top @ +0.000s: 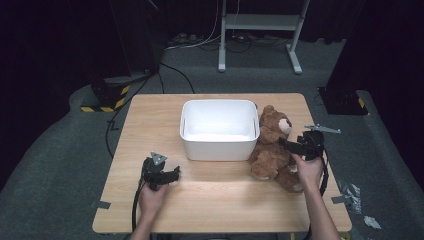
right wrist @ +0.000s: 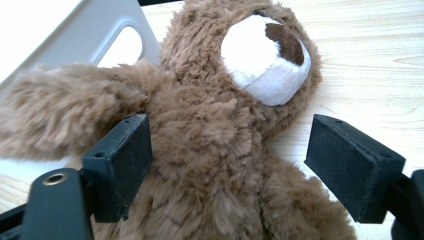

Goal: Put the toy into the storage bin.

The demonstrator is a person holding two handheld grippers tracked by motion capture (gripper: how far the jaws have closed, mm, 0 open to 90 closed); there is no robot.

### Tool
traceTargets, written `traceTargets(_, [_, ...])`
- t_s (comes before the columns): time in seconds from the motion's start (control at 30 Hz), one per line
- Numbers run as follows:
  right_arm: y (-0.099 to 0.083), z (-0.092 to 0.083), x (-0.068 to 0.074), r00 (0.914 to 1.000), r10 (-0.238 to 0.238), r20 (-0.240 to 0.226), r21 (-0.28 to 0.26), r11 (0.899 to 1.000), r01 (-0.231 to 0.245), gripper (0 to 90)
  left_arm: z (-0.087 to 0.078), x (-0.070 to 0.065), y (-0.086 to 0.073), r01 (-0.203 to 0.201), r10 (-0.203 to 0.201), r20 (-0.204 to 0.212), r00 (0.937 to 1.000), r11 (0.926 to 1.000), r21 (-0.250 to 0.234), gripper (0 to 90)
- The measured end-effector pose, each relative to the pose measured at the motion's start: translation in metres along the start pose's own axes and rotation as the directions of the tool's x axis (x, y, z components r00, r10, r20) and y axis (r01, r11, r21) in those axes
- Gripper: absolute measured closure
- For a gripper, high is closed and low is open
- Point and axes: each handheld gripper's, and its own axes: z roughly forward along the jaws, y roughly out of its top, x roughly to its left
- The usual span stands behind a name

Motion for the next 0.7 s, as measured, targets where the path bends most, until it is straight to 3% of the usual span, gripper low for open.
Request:
traceTargets(0.33, [0.009, 0.012, 0.005, 1.0, -0.003, 0.006, 0.014, 1.0, 0.003, 17.6, 0.0, 0.0, 0.0, 0.001, -0.001, 0.001, 1.0, 1.0, -0.003, 19.3])
traceTargets(0.7, [0.013, 0.029, 0.006, 1.0, 0.008, -0.001, 0.065, 0.998, -0.008, 16.3, 0.0, 0.0, 0.0, -0.003, 0.003, 0.001, 1.0, 1.0, 0.001, 19.3])
